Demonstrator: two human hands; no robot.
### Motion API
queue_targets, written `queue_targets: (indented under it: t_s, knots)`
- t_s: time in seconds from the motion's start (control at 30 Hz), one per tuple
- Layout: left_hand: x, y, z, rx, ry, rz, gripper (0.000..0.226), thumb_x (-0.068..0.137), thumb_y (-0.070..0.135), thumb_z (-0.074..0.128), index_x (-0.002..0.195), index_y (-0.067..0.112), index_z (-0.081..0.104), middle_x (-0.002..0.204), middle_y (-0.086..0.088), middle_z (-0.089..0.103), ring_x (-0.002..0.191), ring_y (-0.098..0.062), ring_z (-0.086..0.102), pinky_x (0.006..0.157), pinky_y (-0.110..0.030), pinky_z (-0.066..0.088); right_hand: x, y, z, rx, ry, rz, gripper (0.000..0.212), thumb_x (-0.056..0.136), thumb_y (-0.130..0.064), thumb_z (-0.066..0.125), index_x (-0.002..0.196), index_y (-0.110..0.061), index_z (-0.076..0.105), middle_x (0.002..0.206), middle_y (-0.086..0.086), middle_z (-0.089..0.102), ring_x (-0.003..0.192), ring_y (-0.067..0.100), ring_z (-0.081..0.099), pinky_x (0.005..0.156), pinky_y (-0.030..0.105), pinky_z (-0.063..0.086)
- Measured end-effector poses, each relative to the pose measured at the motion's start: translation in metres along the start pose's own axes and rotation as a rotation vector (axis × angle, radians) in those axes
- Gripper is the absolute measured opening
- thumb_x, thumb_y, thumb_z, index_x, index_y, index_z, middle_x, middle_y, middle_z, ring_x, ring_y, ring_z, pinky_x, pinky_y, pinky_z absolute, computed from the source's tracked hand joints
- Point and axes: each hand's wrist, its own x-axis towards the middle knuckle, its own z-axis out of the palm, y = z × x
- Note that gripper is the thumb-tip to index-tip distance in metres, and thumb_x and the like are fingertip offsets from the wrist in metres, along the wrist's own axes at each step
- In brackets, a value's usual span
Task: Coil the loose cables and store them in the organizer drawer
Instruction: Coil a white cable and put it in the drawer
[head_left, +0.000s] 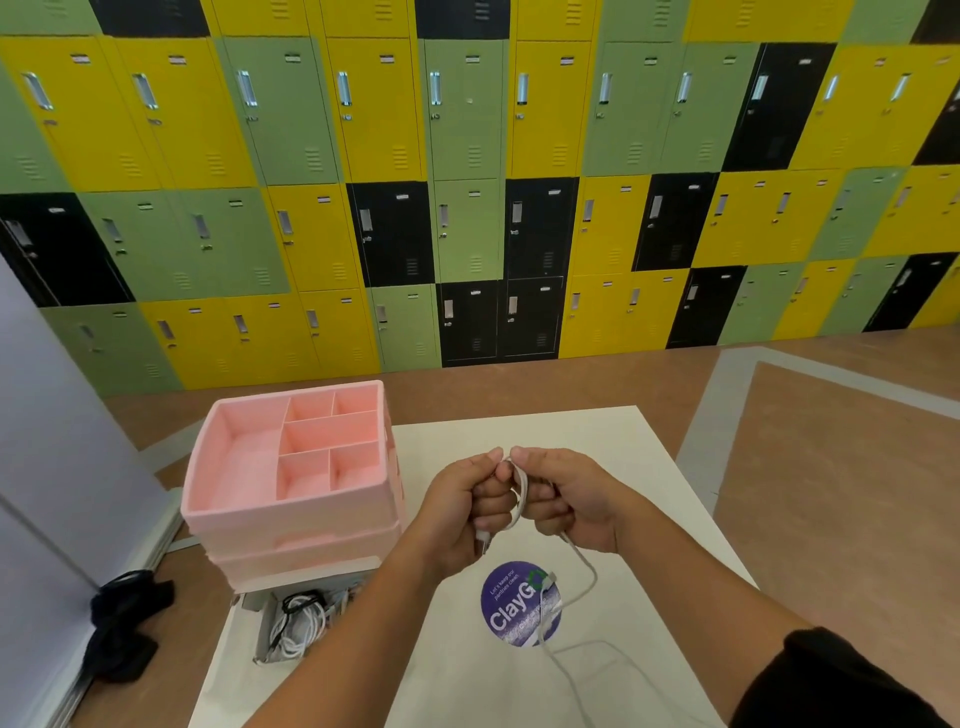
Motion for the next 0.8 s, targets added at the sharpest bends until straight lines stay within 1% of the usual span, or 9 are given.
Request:
queue_targets:
  t_s: [0.07,0.17,0.33,0.43,0.53,0.6,0.7,0.73,0.8]
  knots:
    - [0.001,-0.001,0.002,-0.09,-0.025,-0.036,0.037,0.103,0.023,0.043,0.07,0.011,0.055,0.051,0.007,0.027,0.038,-0.003,0.023,0.033,-0.015,0.024,0.0,0.001,0.0,0.021,-0.008,-0.031,0.033,0.101,-0.035,0.051,0.085,-0.014,0.07,0.058,-0.002,0.024,0.053,0.01,0.01,0.045,0.02,0.01]
    - [0.003,-0.001,0.004,-0.153,-0.014,-0.069,0.04,0.104,0.025,0.043,0.068,0.012,0.055,0.05,0.007,0.027,0.036,-0.003,0.024,0.031,-0.014,0.024,0.001,0.001,0.002,-0.009,0.029,-0.071,0.032,0.101,-0.034,0.053,0.088,-0.012,0.071,0.058,-0.001,0.026,0.05,0.009,0.014,0.044,0.02,0.013]
    - [0.004,0.005,0.007,-0.169,0.053,-0.037,0.043,0.105,0.025,0.043,0.068,0.01,0.059,0.051,0.006,0.026,0.037,-0.003,0.023,0.033,-0.014,0.022,0.004,0.001,0.004,-0.013,0.102,-0.135,0.034,0.105,-0.03,0.049,0.088,-0.011,0.071,0.058,-0.001,0.03,0.048,0.009,0.02,0.042,0.019,0.016]
    - [0.006,0.007,0.007,-0.164,0.123,0.012,0.038,0.106,0.024,0.042,0.076,0.007,0.058,0.055,0.004,0.025,0.043,-0.005,0.022,0.037,-0.016,0.023,0.007,0.004,0.003,-0.024,0.195,-0.183,0.027,0.105,-0.025,0.048,0.086,-0.011,0.062,0.057,-0.001,0.032,0.047,0.009,0.022,0.04,0.019,0.017]
    - [0.009,0.007,0.005,-0.246,0.191,0.065,0.036,0.107,0.022,0.039,0.08,0.006,0.056,0.057,0.004,0.025,0.046,-0.006,0.021,0.041,-0.018,0.024,0.011,0.014,0.009,-0.123,0.295,-0.19,0.027,0.106,-0.023,0.047,0.086,-0.014,0.063,0.056,0.0,0.037,0.045,0.01,0.026,0.042,0.019,0.02]
    - [0.012,0.007,0.004,-0.29,0.228,0.091,0.034,0.107,0.02,0.039,0.083,0.004,0.057,0.058,0.003,0.026,0.046,-0.007,0.023,0.041,-0.019,0.027,0.014,0.023,0.013,-0.225,0.341,-0.175,0.032,0.107,-0.022,0.045,0.08,-0.016,0.061,0.057,0.001,0.041,0.043,0.011,0.029,0.043,0.02,0.021]
    - [0.016,0.003,0.004,-0.238,0.314,0.155,0.032,0.107,0.017,0.038,0.091,0.0,0.06,0.056,0.002,0.031,0.046,-0.008,0.029,0.042,-0.02,0.033,0.016,0.033,0.017,-0.429,0.415,-0.198,0.035,0.107,-0.021,0.042,0.08,-0.008,0.06,0.057,0.002,0.044,0.046,0.011,0.033,0.044,0.023,0.026]
    - [0.017,0.002,0.004,-0.224,0.342,0.182,0.031,0.107,0.017,0.038,0.094,-0.002,0.06,0.056,0.002,0.032,0.045,-0.008,0.03,0.042,-0.02,0.034,0.016,0.036,0.017,-0.49,0.426,-0.215,0.036,0.106,-0.021,0.042,0.08,-0.007,0.061,0.057,0.002,0.045,0.048,0.012,0.034,0.046,0.024,0.028]
    - [0.02,0.002,0.003,-0.235,0.383,0.21,0.031,0.107,0.017,0.039,0.099,-0.002,0.062,0.057,0.002,0.035,0.047,-0.008,0.032,0.044,-0.021,0.035,0.016,0.044,0.018,-0.585,0.389,-0.204,0.036,0.105,-0.022,0.042,0.077,-0.011,0.063,0.056,0.0,0.047,0.05,0.012,0.037,0.051,0.026,0.032]
